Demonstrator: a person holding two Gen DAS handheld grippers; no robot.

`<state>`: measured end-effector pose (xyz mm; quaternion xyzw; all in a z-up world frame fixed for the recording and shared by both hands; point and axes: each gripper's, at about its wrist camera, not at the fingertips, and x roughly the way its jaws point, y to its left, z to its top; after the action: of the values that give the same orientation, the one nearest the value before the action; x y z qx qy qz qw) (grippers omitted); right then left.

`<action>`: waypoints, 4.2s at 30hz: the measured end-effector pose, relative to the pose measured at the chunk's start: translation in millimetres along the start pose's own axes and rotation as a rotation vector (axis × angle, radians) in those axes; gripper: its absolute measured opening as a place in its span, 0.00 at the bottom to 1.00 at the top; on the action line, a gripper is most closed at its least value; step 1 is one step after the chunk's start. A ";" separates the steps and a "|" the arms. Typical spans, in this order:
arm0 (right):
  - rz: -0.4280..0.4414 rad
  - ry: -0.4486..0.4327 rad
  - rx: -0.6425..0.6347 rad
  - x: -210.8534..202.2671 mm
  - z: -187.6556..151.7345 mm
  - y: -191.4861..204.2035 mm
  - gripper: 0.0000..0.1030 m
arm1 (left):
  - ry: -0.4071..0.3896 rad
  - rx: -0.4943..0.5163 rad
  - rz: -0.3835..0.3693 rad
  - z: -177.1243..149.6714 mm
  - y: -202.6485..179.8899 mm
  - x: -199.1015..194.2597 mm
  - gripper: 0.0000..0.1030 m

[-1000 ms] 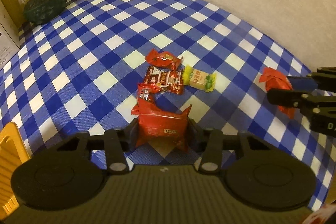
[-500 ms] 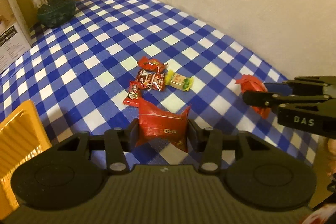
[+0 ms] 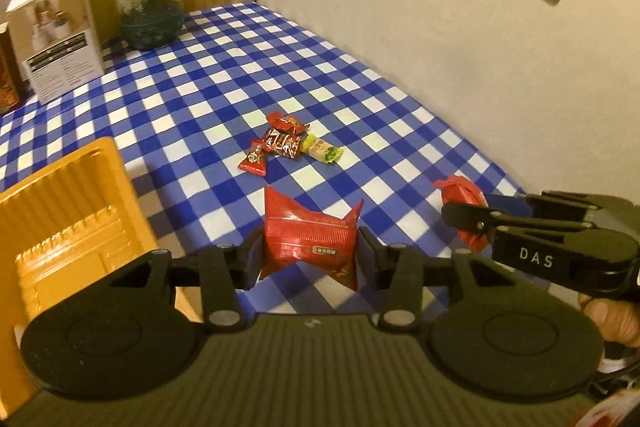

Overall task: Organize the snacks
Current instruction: 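Carry both red candies over the orange tray and open the left gripper, then lower the square red candy into the tray and open the right gripper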

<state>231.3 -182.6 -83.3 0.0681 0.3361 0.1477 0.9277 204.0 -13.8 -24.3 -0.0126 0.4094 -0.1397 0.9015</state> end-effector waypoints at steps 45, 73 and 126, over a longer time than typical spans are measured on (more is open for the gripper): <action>0.194 -0.010 -0.146 -74.1 -35.0 149.5 0.29 | -0.073 -0.190 0.206 -110.1 64.9 -156.6 0.43; 0.297 0.060 -0.242 9.8 -12.3 200.9 0.29 | -0.066 -0.226 0.253 -87.3 133.0 -120.0 0.43; 0.367 0.053 -0.213 72.5 -9.0 206.0 0.29 | -0.039 -0.201 0.277 -74.0 171.6 -84.5 0.66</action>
<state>231.5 35.9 -87.5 0.0256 0.3247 0.3506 0.8781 137.7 180.0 -34.9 -0.0490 0.4014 0.0277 0.9142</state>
